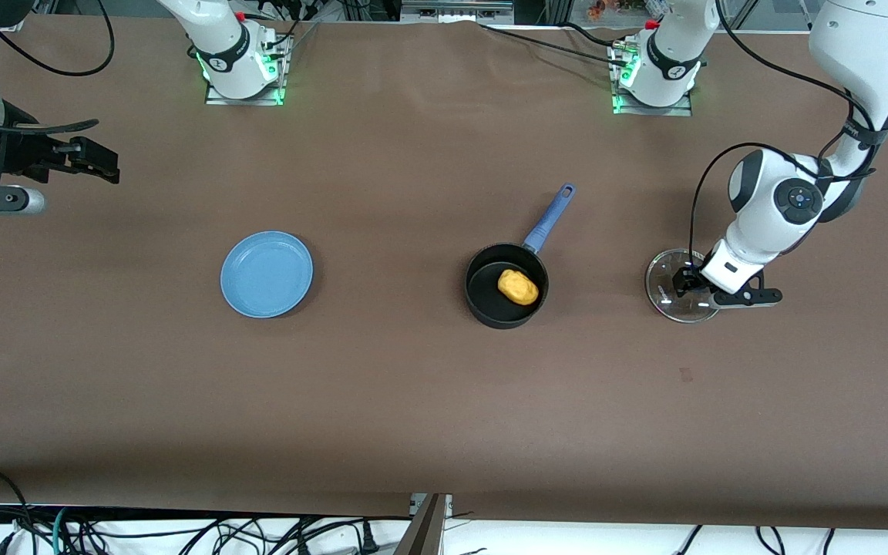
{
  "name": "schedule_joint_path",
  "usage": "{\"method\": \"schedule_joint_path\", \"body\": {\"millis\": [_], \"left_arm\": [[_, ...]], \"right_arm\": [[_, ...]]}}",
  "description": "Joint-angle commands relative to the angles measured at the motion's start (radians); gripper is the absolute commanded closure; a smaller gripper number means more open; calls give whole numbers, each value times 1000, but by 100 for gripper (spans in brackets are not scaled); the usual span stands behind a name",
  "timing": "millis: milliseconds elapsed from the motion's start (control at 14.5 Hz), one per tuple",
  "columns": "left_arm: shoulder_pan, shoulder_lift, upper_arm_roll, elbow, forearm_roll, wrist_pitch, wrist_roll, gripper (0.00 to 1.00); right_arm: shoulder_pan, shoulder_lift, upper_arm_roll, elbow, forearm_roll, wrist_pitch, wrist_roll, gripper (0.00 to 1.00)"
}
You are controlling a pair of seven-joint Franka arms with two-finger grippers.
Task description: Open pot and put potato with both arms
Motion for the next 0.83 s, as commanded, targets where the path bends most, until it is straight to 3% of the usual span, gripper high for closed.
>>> {"method": "schedule_joint_path", "body": {"millis": [0, 275, 757], "left_arm": [[4, -32, -11, 60, 32, -85, -13, 24], [-3, -32, -27, 173, 17, -232, -16, 24], [1, -66, -99, 480, -89, -665, -5, 24]], "right_arm": [[9, -31, -8, -25, 17, -19, 37, 0], [6, -4, -9, -2, 17, -22, 19, 0], [0, -1, -11, 4, 16, -19, 19, 0]]}}
